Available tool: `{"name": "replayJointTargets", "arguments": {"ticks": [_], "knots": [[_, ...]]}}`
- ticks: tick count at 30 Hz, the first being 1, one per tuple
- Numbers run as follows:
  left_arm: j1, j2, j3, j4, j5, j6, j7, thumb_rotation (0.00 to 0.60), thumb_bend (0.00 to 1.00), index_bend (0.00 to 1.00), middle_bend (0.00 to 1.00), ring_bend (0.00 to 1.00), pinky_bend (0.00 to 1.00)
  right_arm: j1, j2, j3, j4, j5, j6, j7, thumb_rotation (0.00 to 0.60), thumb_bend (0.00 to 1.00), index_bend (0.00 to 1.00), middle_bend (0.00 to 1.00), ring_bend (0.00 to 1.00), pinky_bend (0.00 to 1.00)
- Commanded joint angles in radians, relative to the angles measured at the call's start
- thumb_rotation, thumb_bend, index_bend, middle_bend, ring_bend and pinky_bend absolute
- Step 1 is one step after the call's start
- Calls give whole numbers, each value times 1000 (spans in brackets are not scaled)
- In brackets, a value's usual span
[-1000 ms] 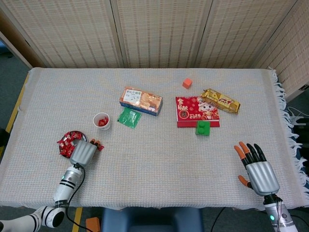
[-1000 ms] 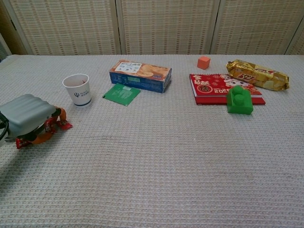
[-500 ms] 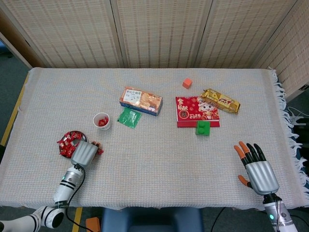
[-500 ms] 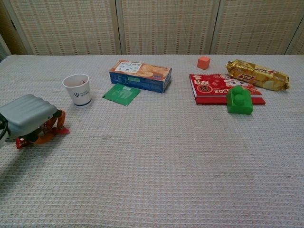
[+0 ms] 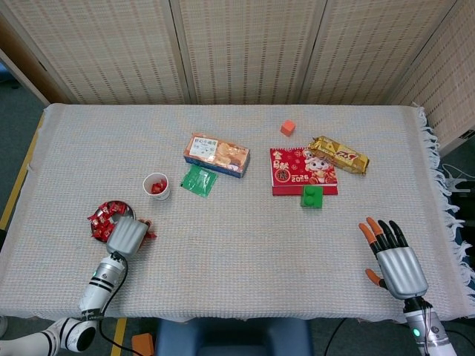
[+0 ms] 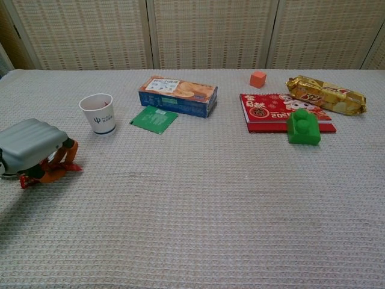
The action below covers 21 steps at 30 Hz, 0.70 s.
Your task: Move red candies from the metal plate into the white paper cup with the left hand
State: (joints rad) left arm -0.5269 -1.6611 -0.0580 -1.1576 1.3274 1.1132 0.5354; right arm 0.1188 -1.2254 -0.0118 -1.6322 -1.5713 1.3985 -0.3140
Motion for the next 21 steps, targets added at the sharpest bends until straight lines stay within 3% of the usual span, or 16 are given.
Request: {"name": "replayJointTargets", "arguments": {"ticks": [1,12,21], "knots": [[1,21,-9,-30,-13,-12,-16,600,391,548,607,871,1000,0,1,0,-1,-1,1,1,600,115,0,0,0,21],[-15,82,-57,-108,-47,-16,-28,600,385,555,610,871,1000,0,0,2,1,4,-1,-1,600,116,0,0,0,21],[-97,130,-164,-150,-89,-37,-13,600,388,555,610,872,1000,4,-11,15,4,33,-10,-19,600,116,0,0,0,26]]}}
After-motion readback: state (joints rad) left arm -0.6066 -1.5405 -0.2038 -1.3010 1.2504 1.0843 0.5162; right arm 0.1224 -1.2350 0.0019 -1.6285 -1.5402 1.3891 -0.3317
